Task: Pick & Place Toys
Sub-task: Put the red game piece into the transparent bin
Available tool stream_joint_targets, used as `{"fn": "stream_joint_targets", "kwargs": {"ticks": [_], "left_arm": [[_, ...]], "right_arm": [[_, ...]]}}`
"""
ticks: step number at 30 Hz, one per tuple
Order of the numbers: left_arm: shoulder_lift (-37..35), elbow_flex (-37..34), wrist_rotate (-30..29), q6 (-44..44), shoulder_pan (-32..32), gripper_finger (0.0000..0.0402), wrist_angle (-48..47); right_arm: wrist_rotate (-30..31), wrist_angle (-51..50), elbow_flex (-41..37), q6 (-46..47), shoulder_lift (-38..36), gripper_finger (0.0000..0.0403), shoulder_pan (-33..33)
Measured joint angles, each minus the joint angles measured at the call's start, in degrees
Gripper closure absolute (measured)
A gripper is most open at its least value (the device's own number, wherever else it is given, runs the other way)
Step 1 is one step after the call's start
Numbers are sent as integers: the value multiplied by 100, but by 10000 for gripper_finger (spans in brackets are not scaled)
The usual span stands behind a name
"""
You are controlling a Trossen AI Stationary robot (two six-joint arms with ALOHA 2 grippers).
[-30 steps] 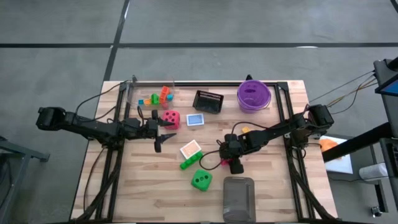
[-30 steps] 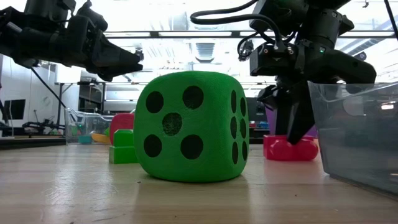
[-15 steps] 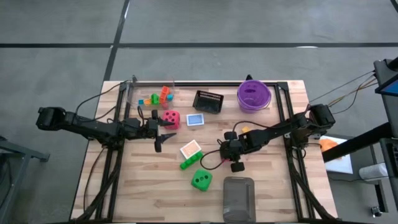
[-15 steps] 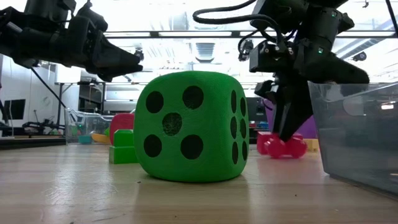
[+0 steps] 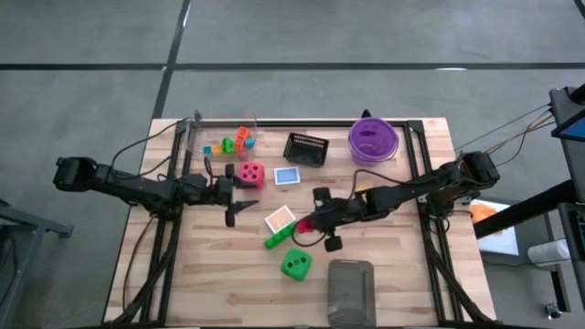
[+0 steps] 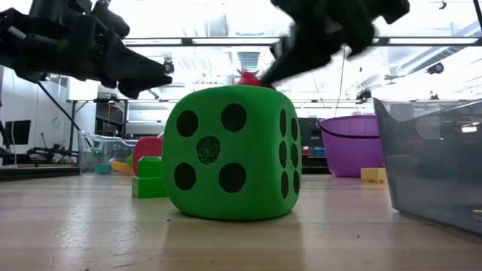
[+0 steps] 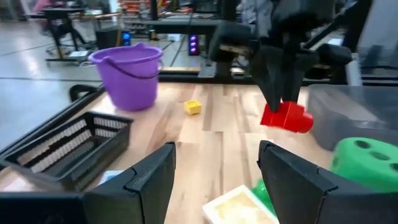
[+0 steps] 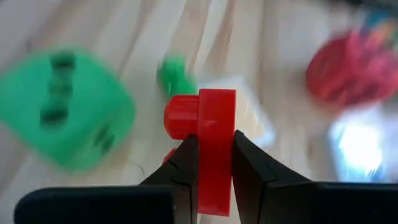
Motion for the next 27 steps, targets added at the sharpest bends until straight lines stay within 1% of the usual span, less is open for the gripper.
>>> {"fn": "stream_joint_targets", "kwargs": {"ticks": [2,6,9,13,16,19,23,25,27], "left_arm": [[0,-5,85,26,-39,174,78],[0,-9,211,63,-111,174,289],[0,-9,369,65,-140,174,382],[0,-9,455,60,-196,168,436],[2,-9,457,-52,-221,146,470],[2,-9,455,-294,-234,109,653],[2,-9,456,-276,-319,60,1042],[10,-9,453,-155,-374,44,1239],[72,-9,451,-23,-427,37,1419]], "right_arm": [[70,749,-4,-243,40,347,-15],[93,1935,-2,-688,147,347,-60],[93,2523,-2,-903,230,347,-120],[94,2850,-2,-994,284,347,-220],[93,2948,-2,-994,286,347,-263],[91,2958,0,-994,286,347,-318],[75,3069,0,-994,286,347,-399],[62,3228,0,-994,298,347,-420],[-9,3377,-2,-997,305,347,-448]]}}
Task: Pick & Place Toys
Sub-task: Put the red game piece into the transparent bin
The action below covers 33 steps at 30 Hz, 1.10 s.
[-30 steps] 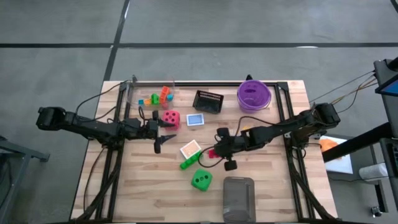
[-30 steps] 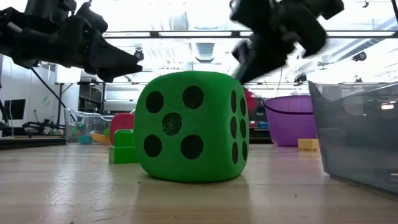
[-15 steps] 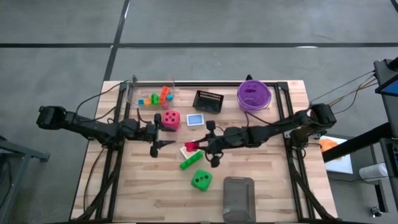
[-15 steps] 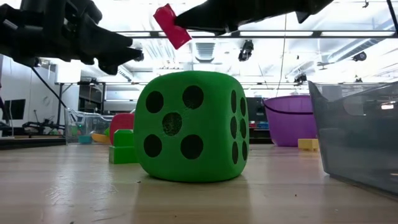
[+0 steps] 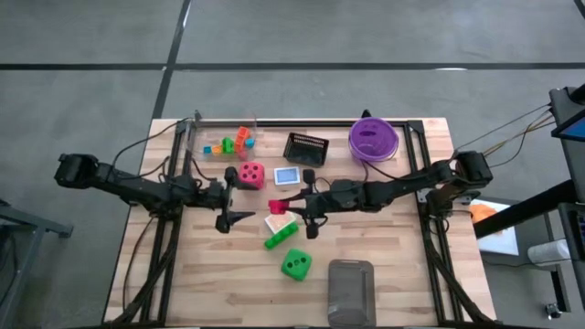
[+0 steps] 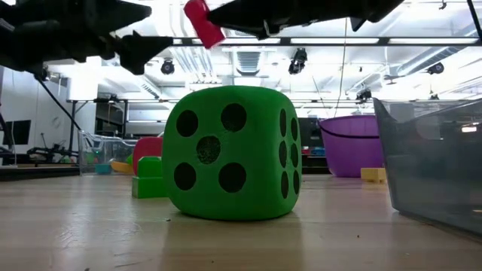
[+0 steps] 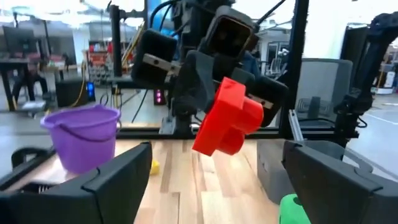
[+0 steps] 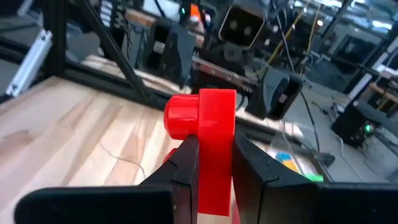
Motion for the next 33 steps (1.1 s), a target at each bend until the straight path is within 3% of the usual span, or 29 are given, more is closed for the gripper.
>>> {"fn": "stream_joint_targets", "kwargs": {"ticks": [11,20,26,29,33], "left_arm": [[1244,171,-78,542,-96,47,1693],[2162,745,-59,832,-223,53,1745],[2235,852,-61,857,-280,57,1753],[2177,852,-63,949,-341,80,1793],[2173,852,-101,1095,-402,140,1791]], "right_arm": [[-362,960,0,101,387,347,-181],[-370,1187,17,159,564,347,-251],[-536,1186,7,266,565,347,-256],[-567,1184,7,266,565,347,-254],[-589,1167,4,268,565,347,-250]]}}
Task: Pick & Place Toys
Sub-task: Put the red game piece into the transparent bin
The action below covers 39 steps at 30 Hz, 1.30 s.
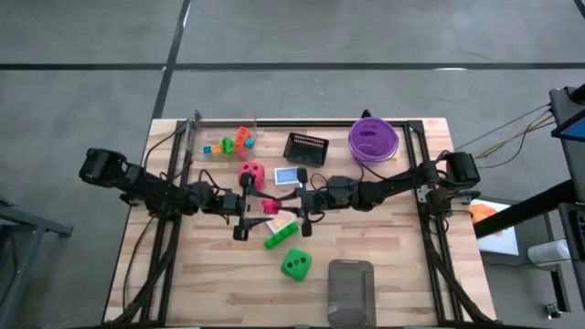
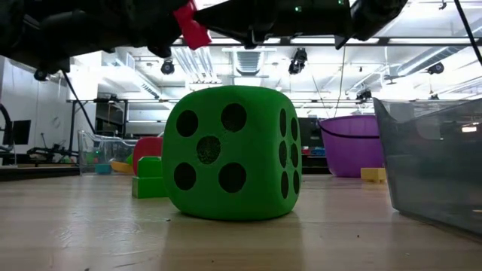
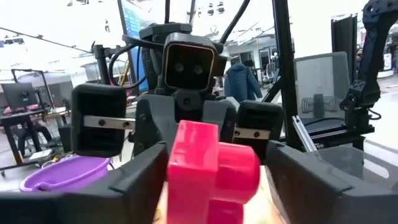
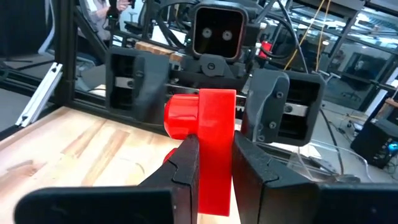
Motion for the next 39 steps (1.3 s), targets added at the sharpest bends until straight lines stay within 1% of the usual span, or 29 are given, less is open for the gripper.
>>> {"fn": "stream_joint_targets", "kwargs": {"ticks": [4,5,6,14,15,17,22,26,29,33,36,39], "left_arm": [[-2,0,-80,68,-12,215,6],[-4,0,-62,92,-12,231,15],[-4,0,-43,104,-12,239,13],[-4,0,-71,103,-17,239,-13],[-4,0,-84,98,-17,239,-30],[-4,0,-112,58,-17,239,-83],[-4,0,-152,38,-13,239,-244],[-5,-2,-152,38,-13,239,-343],[-11,-2,-164,39,-17,239,-473],[-126,-2,-306,35,-17,239,-789],[-367,-4,-492,35,-13,239,-1272],[-795,-3,-828,73,13,239,-1936]], "right_arm": [[-78,6,-8,45,0,347,3],[-111,14,-7,88,0,347,-4],[-124,16,-7,122,0,347,-4],[-140,7,-7,166,0,347,-4],[-137,-10,-7,173,0,342,-6],[-125,-75,-7,157,0,320,-10],[-130,-332,-23,176,-11,243,-7],[-204,-195,-225,190,-11,207,-8],[-324,328,-439,188,-11,196,-9],[-561,1858,-1095,188,-11,194,-7],[-571,3031,-1712,191,-13,194,-9],[-511,3733,-2288,314,-13,193,-11]]}}
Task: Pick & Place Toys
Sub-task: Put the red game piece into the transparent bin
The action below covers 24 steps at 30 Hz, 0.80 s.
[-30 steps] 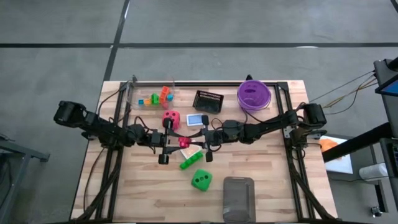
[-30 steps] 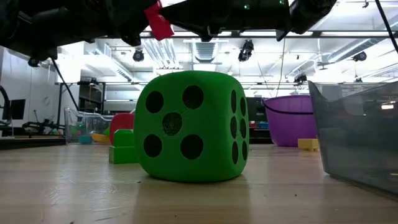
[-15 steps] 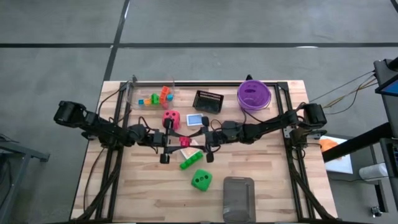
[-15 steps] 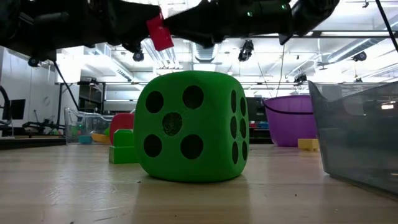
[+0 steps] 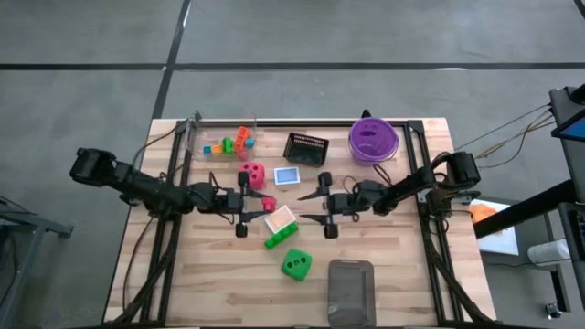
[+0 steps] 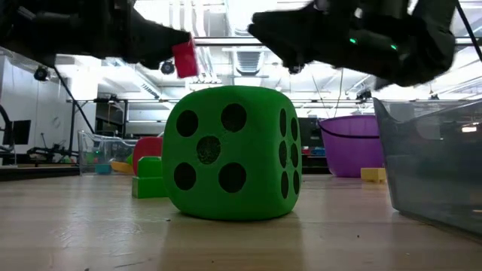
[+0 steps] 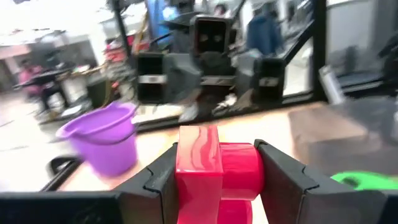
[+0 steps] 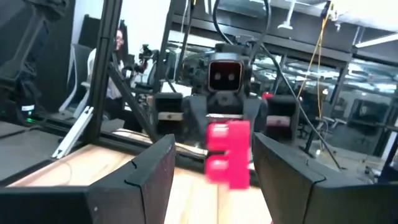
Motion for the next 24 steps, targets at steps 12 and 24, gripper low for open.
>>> {"fn": "stream_joint_targets", "kwargs": {"ticks": [12,24], "left_arm": [[-1505,-417,-1000,-462,1376,239,-1474],[-1215,-898,-177,-1412,4935,239,-551]], "right_arm": [[17,460,-850,673,-15,192,28],[-5,554,-802,673,-20,192,44]]}}
